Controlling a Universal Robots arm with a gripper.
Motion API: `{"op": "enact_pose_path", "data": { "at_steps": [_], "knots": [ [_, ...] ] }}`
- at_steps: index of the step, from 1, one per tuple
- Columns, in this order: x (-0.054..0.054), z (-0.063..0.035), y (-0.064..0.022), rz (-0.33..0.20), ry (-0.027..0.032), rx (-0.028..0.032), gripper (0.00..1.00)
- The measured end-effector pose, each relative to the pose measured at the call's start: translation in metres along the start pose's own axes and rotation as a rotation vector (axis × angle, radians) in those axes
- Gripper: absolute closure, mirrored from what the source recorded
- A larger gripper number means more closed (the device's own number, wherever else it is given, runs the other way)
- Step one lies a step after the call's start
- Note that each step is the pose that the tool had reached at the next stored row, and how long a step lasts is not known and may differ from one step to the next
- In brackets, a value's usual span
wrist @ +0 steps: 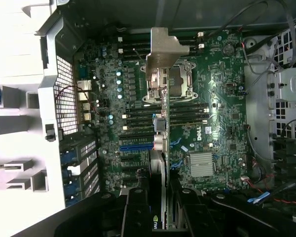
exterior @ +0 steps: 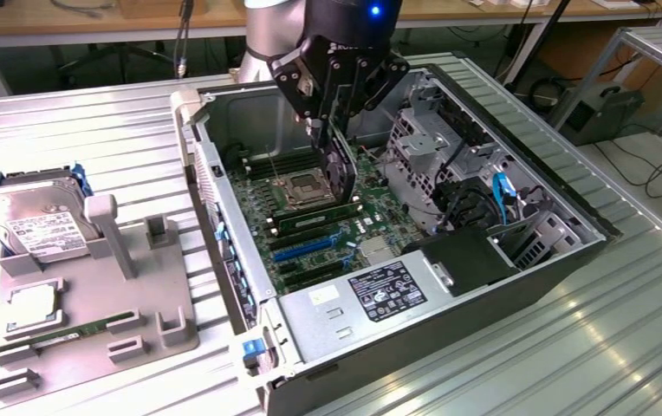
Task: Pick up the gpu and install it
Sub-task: 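Pick up the gpu and move the gpu toward the slot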
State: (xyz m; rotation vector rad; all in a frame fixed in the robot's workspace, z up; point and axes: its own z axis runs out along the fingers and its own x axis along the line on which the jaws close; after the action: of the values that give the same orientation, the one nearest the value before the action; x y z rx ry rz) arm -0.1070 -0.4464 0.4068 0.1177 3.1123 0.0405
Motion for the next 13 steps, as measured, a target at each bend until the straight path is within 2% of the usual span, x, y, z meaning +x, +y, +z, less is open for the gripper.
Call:
{"op": "enact_pose_path", "data": {
  "at_steps": [13],
  "knots": [
    [-0.0006, 0.0037, -0.0001, 0.0, 0.0, 0.0, 0.74]
  ]
}}
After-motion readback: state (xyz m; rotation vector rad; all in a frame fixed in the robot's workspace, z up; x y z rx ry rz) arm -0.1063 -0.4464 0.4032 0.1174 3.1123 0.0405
